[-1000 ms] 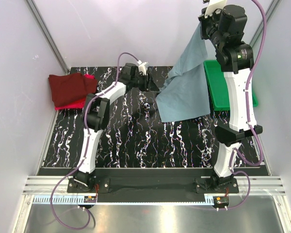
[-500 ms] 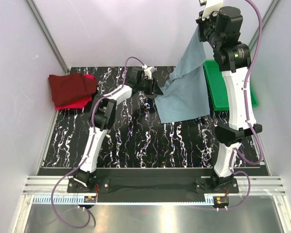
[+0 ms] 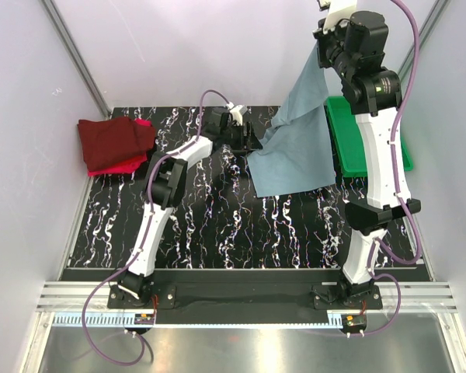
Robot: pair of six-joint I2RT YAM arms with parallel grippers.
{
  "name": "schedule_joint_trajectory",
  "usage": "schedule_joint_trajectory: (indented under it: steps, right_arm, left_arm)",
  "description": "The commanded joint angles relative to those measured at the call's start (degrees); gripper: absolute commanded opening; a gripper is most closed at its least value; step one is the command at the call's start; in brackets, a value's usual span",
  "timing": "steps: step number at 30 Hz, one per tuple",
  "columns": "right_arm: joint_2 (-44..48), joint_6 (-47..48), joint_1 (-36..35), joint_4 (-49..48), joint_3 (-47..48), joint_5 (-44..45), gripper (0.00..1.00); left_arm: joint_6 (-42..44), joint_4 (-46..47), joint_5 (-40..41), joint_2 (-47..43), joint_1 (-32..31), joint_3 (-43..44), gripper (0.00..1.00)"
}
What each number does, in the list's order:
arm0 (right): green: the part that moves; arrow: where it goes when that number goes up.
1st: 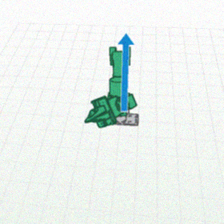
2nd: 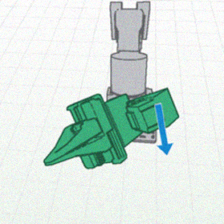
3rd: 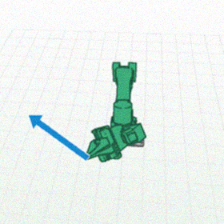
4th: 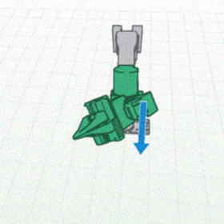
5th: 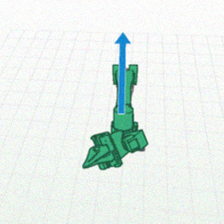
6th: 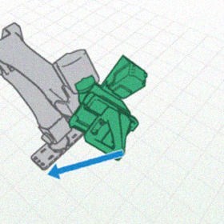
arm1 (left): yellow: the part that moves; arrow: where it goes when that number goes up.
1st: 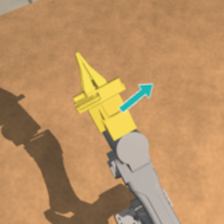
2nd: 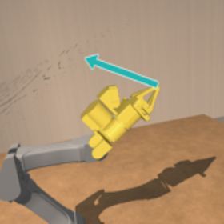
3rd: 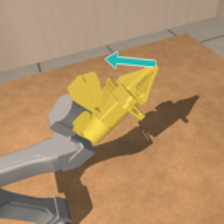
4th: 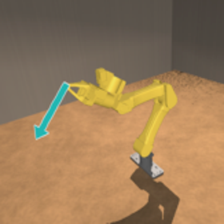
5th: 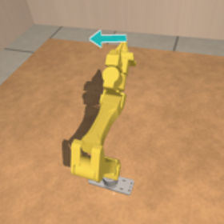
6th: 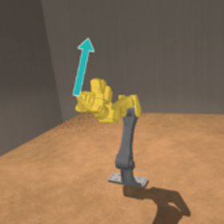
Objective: Fold and stack the t-shirts
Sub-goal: Flatten the tshirt out
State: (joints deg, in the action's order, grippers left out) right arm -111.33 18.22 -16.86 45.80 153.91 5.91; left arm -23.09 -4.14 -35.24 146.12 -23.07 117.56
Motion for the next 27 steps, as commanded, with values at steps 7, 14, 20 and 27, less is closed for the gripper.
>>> schedule_joint_trajectory:
  steps: [7,14,20,27]
  right_arm:
    - [8.3,0.0,-0.1,-1.2,-4.7,-0.3,0.00]
    - [8.7,0.0,-0.1,-1.2,-4.9,0.0,0.00]
    - [7.4,0.0,-0.1,-1.2,-3.2,-0.4,0.00]
    - [7.4,0.0,-0.1,-1.1,-3.3,-0.2,0.00]
  left_arm:
    - [-1.8,3.6,4.3,1.0,0.5,7.2,0.61]
    - [-2.4,3.8,2.7,1.5,-0.6,7.6,0.45]
    - [-3.4,3.3,1.0,0.5,-0.7,4.4,0.46]
    - [-3.3,3.3,1.3,0.2,-0.8,3.3,0.43]
